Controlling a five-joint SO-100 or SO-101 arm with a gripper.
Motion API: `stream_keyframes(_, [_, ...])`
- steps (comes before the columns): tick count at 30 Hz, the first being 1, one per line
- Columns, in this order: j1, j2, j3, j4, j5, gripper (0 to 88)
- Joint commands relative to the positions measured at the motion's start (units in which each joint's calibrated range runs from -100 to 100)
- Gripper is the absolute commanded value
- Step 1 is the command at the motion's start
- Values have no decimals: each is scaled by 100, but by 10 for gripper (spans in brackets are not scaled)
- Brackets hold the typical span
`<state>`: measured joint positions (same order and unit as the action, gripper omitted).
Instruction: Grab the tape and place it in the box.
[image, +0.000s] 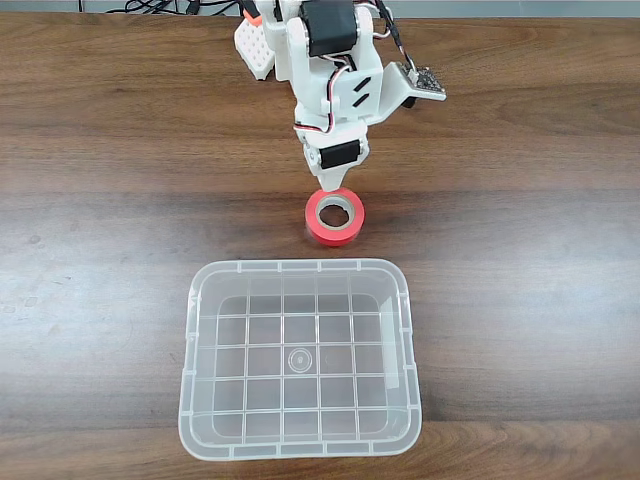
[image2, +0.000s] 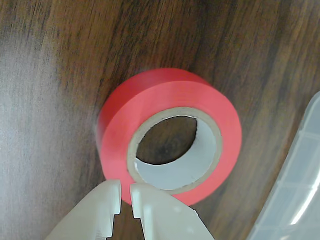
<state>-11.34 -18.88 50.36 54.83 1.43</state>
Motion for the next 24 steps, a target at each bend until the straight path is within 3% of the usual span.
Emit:
stream_keyframes(1, [249,190,-47,-55,20,145])
stream_keyframes(24, [315,1204,-143,-226,310,167])
